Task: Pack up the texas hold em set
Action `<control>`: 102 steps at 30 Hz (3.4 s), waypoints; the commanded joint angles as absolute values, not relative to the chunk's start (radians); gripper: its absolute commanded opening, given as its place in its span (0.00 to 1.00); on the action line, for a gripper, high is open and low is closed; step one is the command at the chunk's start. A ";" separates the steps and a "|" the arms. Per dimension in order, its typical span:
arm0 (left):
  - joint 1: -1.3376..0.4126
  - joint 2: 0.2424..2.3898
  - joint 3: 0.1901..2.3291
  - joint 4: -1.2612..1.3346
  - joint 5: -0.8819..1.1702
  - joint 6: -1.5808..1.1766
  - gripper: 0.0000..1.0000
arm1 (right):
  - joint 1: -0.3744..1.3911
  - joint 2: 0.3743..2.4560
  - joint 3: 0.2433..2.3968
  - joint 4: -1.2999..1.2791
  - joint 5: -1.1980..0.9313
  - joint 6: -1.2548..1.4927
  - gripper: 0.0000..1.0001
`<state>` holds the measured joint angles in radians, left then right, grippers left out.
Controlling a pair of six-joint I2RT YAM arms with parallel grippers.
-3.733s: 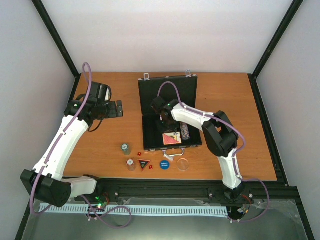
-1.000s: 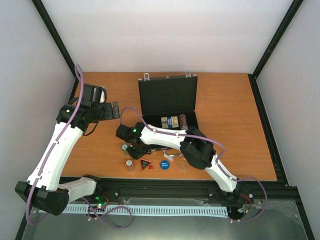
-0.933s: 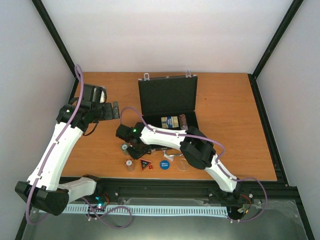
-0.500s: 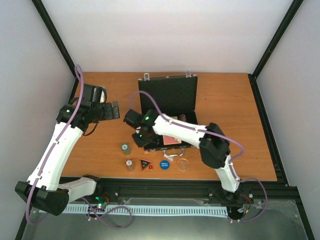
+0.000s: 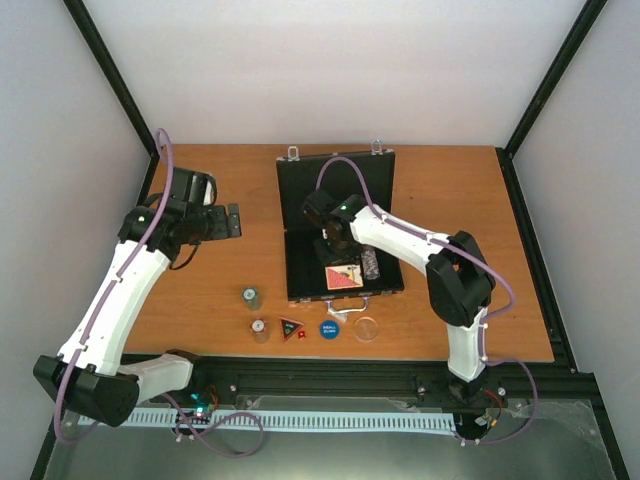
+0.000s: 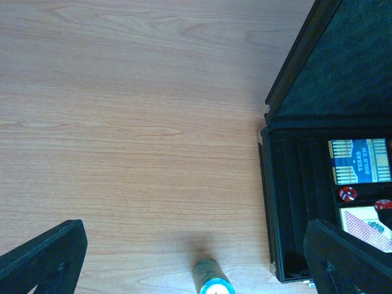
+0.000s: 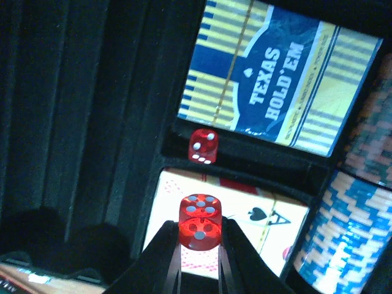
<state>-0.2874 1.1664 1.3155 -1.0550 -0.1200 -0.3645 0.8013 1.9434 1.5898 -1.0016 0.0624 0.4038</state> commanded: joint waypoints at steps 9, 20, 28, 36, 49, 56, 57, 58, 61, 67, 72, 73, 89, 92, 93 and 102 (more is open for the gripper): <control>-0.287 1.177 1.302 -1.036 -0.124 -0.374 1.00 | 0.752 2.026 1.585 -0.944 0.084 0.331 0.15; -0.287 1.181 1.292 -1.031 -0.125 -0.361 1.00 | 0.739 2.068 1.563 -0.922 0.091 0.336 0.15; -0.287 1.188 1.294 -1.026 -0.123 -0.355 1.00 | 0.738 2.074 1.574 -0.927 0.091 0.334 0.23; -0.287 1.198 1.305 -1.025 -0.119 -0.355 1.00 | 0.738 1.981 1.571 -0.949 0.103 0.346 0.32; -0.288 1.198 1.309 -1.025 -0.106 -0.370 1.00 | 0.828 1.815 1.504 -0.983 0.059 0.344 0.75; -0.287 1.191 1.299 -1.023 -0.098 -0.390 1.00 | 1.022 1.744 1.423 -0.976 0.025 0.379 1.00; -0.287 1.190 1.296 -1.021 -0.099 -0.392 1.00 | 1.039 1.736 1.411 -0.970 0.008 0.386 1.00; -0.287 1.187 1.293 -1.020 -0.097 -0.393 1.00 | 1.056 1.730 1.399 -0.965 -0.007 0.391 1.00; -0.287 1.186 1.282 -1.019 -0.102 -0.396 1.00 | 1.111 1.726 1.376 -0.958 -0.018 0.390 1.00; -0.287 1.184 1.265 -1.019 -0.111 -0.401 1.00 | 1.172 1.769 1.376 -0.939 -0.056 0.374 0.96; -0.287 1.180 1.251 -1.017 -0.110 -0.409 1.00 | 1.187 1.838 1.406 -0.916 -0.102 0.359 0.88; -0.287 1.178 1.248 -1.018 -0.112 -0.409 1.00 | 1.189 1.853 1.411 -0.914 -0.109 0.356 0.86; -0.287 1.174 1.229 -1.019 -0.109 -0.400 1.00 | 1.204 1.983 1.440 -0.882 -0.089 0.374 0.64; -0.287 1.173 1.228 -1.020 -0.106 -0.394 1.00 | 1.204 2.003 1.447 -0.882 -0.085 0.382 0.55; -0.287 1.173 1.226 -1.020 -0.106 -0.392 1.00 | 1.204 2.007 1.448 -0.883 -0.084 0.385 0.55; -0.287 1.163 1.216 -1.020 -0.109 -0.380 1.00 | 1.204 2.033 1.438 -0.887 -0.070 0.400 0.47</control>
<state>-0.2874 1.1881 1.2140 -1.0252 -0.1051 -0.3965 1.1950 2.0106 1.4242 -0.8890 -0.0853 0.3878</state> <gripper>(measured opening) 0.998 0.497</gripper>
